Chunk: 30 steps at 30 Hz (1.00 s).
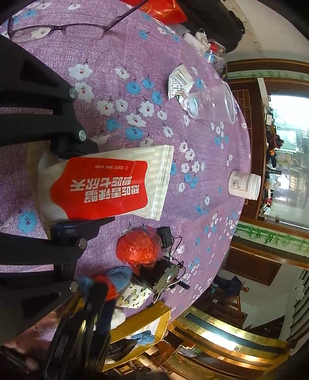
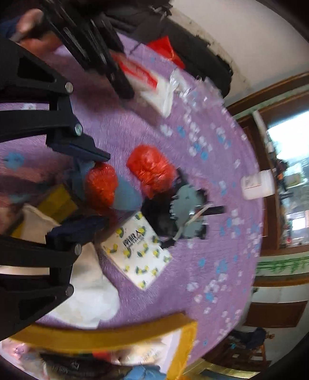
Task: Organize soft objects
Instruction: 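Grasp wet-wipe pack with left gripper while right gripper grasps blue cloth wrapped in red plastic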
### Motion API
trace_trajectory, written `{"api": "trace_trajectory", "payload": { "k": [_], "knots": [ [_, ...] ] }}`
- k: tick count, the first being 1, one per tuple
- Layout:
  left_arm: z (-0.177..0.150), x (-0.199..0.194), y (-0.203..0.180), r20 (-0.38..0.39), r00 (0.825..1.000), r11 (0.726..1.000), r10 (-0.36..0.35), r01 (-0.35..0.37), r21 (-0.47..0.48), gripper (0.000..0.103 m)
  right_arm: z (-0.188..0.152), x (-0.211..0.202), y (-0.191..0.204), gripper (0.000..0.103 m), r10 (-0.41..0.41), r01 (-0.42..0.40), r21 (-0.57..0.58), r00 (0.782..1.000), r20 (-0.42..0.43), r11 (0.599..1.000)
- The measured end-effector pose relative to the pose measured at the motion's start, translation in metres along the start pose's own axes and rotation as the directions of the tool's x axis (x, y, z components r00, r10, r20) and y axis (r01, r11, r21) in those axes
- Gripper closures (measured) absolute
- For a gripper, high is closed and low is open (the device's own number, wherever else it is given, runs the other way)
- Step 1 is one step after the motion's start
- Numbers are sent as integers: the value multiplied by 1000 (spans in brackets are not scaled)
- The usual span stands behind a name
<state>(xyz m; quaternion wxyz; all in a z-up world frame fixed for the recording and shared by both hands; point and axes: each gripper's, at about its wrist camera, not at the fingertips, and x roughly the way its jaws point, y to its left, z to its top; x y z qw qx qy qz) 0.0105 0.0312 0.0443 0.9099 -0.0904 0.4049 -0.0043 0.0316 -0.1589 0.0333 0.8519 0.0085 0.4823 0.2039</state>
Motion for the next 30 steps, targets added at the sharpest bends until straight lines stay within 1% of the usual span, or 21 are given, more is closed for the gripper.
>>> {"api": "trace_trajectory", "payload": {
  "k": [2, 4, 5, 7, 9, 14, 17, 22, 24, 26, 30],
  "knots": [
    [0, -1, -1, 11, 1000, 1000, -1, 1, 8, 65, -5, -5, 1, 65, 8, -8, -12, 1000, 25, 1000],
    [-1, -5, -2, 25, 1000, 1000, -5, 4, 13, 65, -11, -20, -2, 65, 54, -55, 4, 996, 64, 998],
    [-1, -6, -3, 31, 999, 1000, -8, 8, 14, 65, -15, -29, -2, 65, 76, -76, -2, 993, 91, 997],
    [-1, -10, -4, 46, 999, 1000, -14, 13, 23, 65, -25, -45, 2, 65, 94, -91, -29, 987, 129, 995],
    [-2, -12, -7, 53, 998, 999, -19, 17, 33, 65, -34, -56, 3, 65, 112, -106, -49, 983, 144, 993],
    [-10, -20, -19, 48, 998, 998, -27, 24, 62, 65, -55, -75, 1, 65, 101, -89, -77, 981, 168, 993],
    [-19, -26, -32, 31, 997, 996, -64, 62, 63, 65, -63, -82, -4, 65, 103, -92, -71, 978, 183, 993],
    [-31, -37, -63, 37, 992, 991, -120, 118, 70, 65, -72, -96, -22, 65, 91, -85, -39, 973, 213, 996],
    [-33, -39, -74, 33, 991, 988, -133, 129, 89, 65, -74, -103, -31, 65, 74, -71, -21, 972, 224, 997],
    [-35, -41, -89, 29, 990, 983, -140, 136, 121, 65, -75, -109, -47, 65, 52, -58, 19, 970, 239, 998],
    [-35, -42, -111, 20, 986, 976, -163, 158, 149, 65, -77, -125, -80, 65, 12, -41, 102, 962, 274, 994]
  ]
}}
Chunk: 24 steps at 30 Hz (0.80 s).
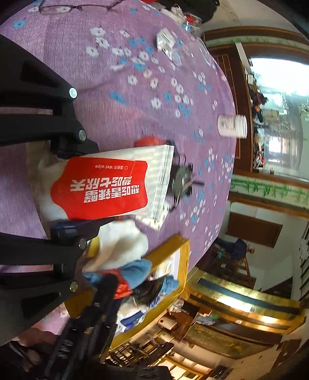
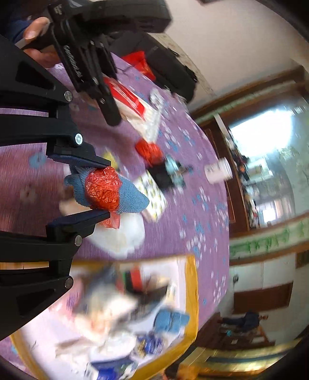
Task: Organize soft objects
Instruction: 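Grasp wet-wipe pack with left gripper while right gripper grasps blue cloth wrapped in red plastic, then carry the wet-wipe pack and blue-red bundle over the tray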
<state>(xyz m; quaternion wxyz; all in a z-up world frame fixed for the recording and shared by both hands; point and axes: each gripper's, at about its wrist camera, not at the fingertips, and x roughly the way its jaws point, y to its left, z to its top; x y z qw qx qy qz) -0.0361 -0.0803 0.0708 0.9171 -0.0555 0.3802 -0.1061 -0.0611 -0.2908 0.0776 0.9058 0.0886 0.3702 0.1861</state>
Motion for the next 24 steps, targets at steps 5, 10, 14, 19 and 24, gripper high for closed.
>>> {"api": "trace_trajectory", "payload": {
  "k": [5, 10, 14, 19, 24],
  "knots": [
    [3, 2, -27, -4, 1000, 999, -11, 12, 45, 65, 5, -19, -36, 65, -15, 12, 74, 999, 44, 997],
    [6, 4, -49, -15, 1000, 996, -25, 26, 80, 65, 4, -27, -69, 65, -28, 21, 150, 998, 49, 988],
    [7, 6, -66, -21, 999, 993, -31, 33, 114, 65, 1, -32, -92, 65, -54, 42, 206, 997, 53, 978],
    [6, 11, -81, -31, 999, 989, -40, 44, 142, 65, -2, -44, -109, 65, -51, 33, 242, 996, 69, 970],
    [6, 14, -92, -42, 998, 986, -46, 52, 160, 65, -1, -62, -114, 65, -58, 29, 247, 992, 112, 969]
  ]
}}
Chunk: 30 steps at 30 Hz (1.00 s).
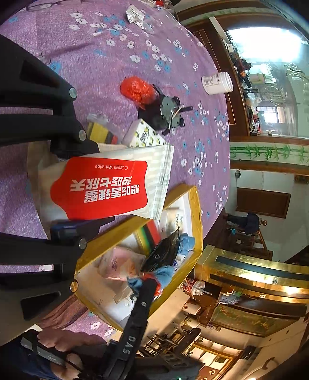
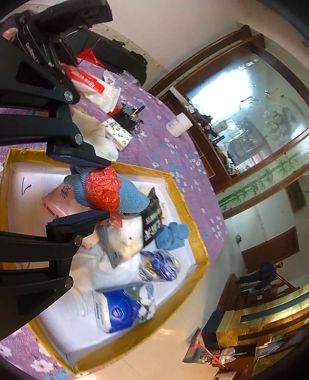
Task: Organize soft objects
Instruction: 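Carry the wet-wipe pack and blue-red bundle over the tray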
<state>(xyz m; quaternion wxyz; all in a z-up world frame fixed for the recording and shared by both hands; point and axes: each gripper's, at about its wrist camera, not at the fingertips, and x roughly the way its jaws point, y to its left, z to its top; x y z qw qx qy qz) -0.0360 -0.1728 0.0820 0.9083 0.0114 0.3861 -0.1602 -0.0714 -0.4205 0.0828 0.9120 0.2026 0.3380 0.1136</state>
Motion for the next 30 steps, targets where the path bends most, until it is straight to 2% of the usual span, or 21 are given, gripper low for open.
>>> {"api": "trace_trajectory", "payload": {
  "k": [8, 16, 24, 30],
  "knots": [
    [6, 5, -19, -9, 1000, 999, -23, 24, 29, 65, 9, -17, -26, 65, -37, 34, 51, 998, 42, 998],
    [19, 21, -51, -30, 995, 993, -97, 99, 67, 65, 11, -26, -49, 65, -85, 79, 95, 995, 55, 992],
    [15, 49, -97, -82, 982, 977, -168, 177, 116, 65, -6, -27, -61, 65, -120, 118, 81, 993, 16, 990],
    [8, 66, -117, -103, 978, 969, -182, 196, 148, 65, -6, -29, -66, 65, -154, 151, 66, 988, 32, 986]
  ]
}}
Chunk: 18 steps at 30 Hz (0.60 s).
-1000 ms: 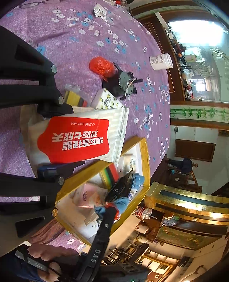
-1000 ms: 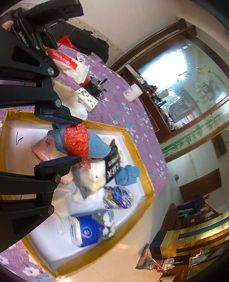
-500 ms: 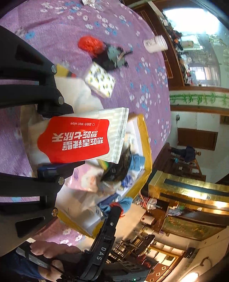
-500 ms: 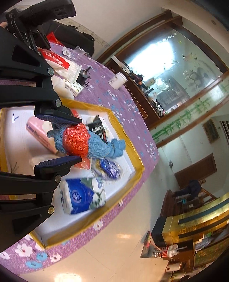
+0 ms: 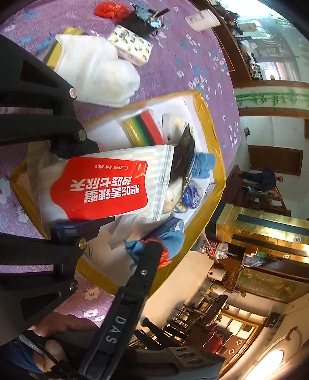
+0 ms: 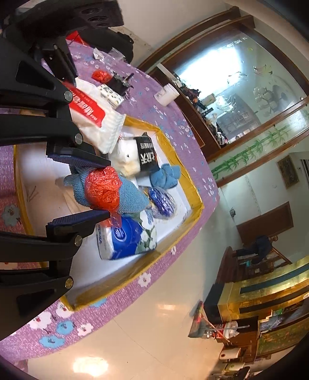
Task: Organize soft objects
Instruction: 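Carry the wet-wipe pack and blue-red bundle over the tray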
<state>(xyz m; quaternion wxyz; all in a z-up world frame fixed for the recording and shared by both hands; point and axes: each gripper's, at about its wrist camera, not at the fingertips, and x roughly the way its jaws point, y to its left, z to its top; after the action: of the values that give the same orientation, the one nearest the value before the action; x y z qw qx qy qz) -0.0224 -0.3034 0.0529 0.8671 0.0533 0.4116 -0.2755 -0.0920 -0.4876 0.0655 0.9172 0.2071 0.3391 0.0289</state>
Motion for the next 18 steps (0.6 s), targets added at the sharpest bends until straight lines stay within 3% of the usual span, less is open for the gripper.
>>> {"api": "trace_trajectory", "payload": {
  "k": [18],
  "knots": [
    [-7, 12, -8, 29, 999, 997, -15, 13, 73, 64, -8, 18, 17, 64, -121, 122, -125, 992, 15, 985]
  ]
}}
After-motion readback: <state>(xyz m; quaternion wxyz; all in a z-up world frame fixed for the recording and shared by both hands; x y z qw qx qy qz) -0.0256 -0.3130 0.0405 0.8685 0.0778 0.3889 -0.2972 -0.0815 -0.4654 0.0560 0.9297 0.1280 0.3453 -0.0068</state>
